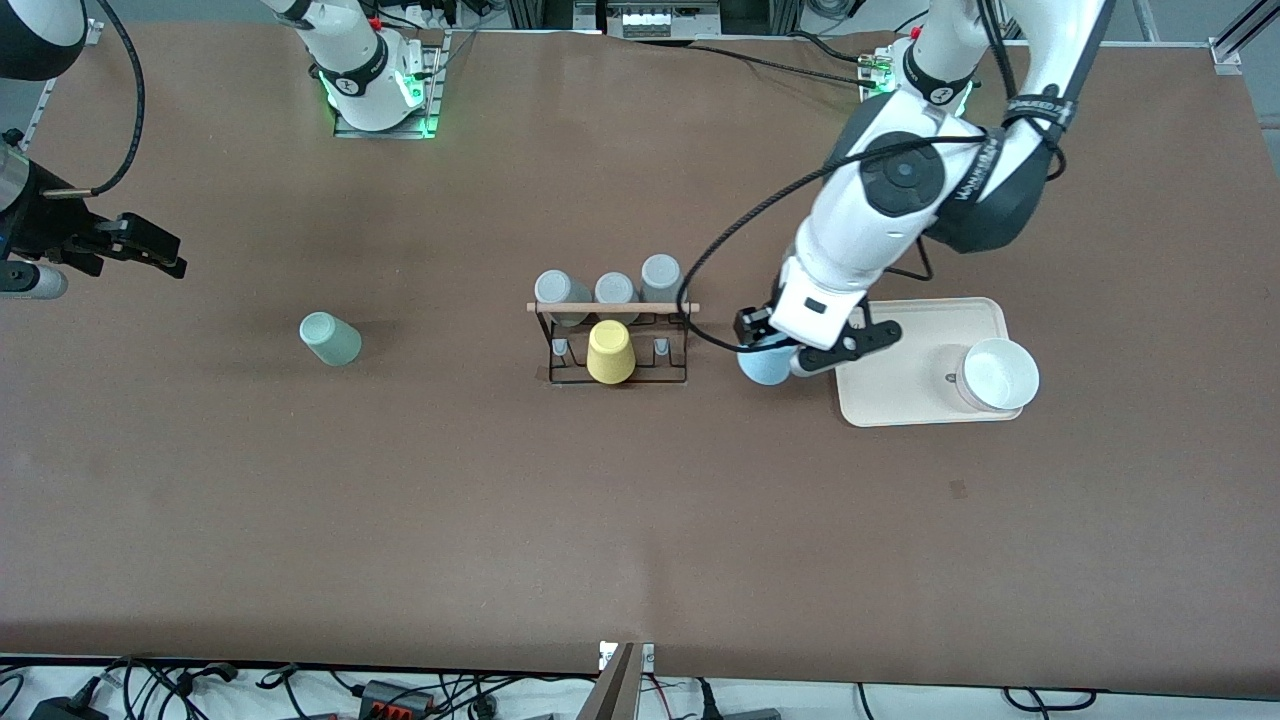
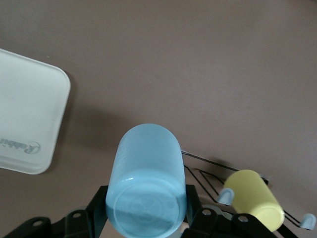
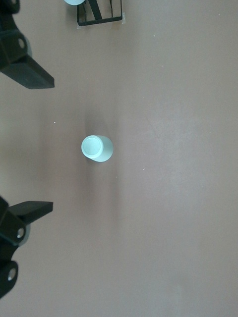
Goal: Hang scattered cups on rack with three cups
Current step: 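Carry the blue cup to the rack and lower it beside the yellow cup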
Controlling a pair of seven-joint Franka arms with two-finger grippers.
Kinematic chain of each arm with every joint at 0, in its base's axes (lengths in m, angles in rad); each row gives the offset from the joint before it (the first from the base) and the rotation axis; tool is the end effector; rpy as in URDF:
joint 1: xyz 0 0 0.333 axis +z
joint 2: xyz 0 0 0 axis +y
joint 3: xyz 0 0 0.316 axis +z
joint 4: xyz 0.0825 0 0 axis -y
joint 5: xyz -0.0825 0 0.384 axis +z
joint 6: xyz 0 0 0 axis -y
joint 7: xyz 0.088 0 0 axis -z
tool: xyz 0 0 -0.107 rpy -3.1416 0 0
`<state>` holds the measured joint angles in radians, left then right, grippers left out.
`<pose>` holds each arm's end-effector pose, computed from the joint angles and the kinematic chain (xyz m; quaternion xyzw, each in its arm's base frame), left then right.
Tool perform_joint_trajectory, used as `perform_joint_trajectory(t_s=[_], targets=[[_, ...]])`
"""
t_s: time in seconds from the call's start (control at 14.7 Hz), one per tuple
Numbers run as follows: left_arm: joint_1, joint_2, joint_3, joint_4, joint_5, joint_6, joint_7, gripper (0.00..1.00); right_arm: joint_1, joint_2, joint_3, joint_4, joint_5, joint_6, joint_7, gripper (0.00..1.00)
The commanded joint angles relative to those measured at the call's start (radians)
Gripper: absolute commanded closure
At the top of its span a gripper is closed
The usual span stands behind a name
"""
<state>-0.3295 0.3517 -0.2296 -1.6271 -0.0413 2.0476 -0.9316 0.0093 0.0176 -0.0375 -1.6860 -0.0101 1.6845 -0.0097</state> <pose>0.5720 -0.3409 0.4295 0.9770 0.2015 -0.0107 0.0686 0.5653 -0.0168 0.5698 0.9999 -0.0086 -0.0096 0.0052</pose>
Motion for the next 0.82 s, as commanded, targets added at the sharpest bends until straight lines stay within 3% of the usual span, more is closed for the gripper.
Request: perform_joint_trajectory(t_s=[0.0, 0.2, 0.75], targets=[[-0.051, 0.091, 0.007, 0.119, -0.002, -0.029, -0.093, 0.52, -0.012, -0.001, 0.010, 0.003, -0.010, 0.004, 0.000, 0.00], [-0.104, 0.154, 0.007, 0.200, 0.000, -0.029, -0.180, 0.52, -0.014, -0.001, 0.010, 0.003, -0.008, 0.006, 0.002, 0.00], [-0.183, 0.256, 0.009, 0.274, 0.003, -0.027, -0.280, 0.51, -0.012, -0.001, 0.010, 0.003, -0.007, 0.006, 0.004, 0.00]])
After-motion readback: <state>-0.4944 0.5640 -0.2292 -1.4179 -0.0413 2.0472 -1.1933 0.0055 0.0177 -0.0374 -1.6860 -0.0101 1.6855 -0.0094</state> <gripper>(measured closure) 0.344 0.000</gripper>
